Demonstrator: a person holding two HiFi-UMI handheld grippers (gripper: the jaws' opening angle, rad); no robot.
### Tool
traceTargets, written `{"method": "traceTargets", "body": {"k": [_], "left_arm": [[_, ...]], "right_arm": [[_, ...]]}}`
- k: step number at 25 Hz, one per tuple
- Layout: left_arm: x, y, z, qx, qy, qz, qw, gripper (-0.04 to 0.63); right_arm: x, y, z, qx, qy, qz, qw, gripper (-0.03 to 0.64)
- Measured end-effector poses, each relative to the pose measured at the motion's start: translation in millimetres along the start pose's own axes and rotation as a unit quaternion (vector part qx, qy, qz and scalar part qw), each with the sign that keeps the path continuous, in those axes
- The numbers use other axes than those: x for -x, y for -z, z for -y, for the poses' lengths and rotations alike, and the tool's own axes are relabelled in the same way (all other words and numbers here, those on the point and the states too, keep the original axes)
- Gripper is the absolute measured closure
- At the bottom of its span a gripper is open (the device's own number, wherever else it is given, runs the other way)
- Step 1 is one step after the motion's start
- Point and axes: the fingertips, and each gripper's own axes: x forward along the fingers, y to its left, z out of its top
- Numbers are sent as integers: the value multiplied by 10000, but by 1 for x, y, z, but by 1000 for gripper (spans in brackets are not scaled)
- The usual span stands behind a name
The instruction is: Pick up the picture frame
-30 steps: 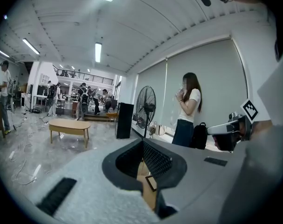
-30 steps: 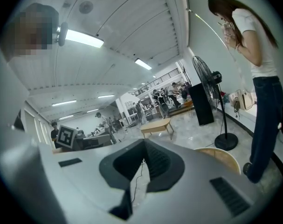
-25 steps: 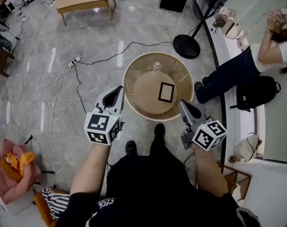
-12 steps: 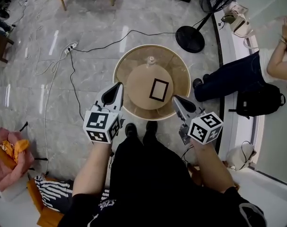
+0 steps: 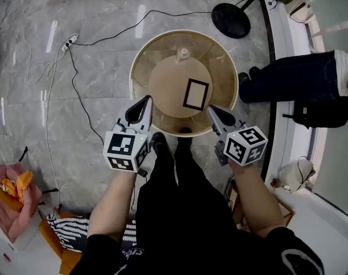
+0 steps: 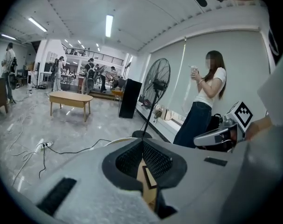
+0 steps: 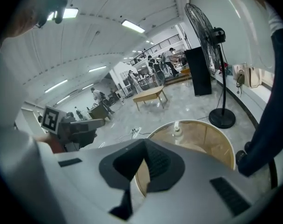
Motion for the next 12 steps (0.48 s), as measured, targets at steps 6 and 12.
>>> {"method": "traceTargets", "body": {"k": [6,12], "left_arm": [[-32,45,-24,118,73,-317,9994,586],[-72,93,-40,174,184,-631,9977,586]], "right_arm": [[-34,46,27,-240,281,-298,9989,611],[-66,74,64,-365,502,-416,9972,609]]}}
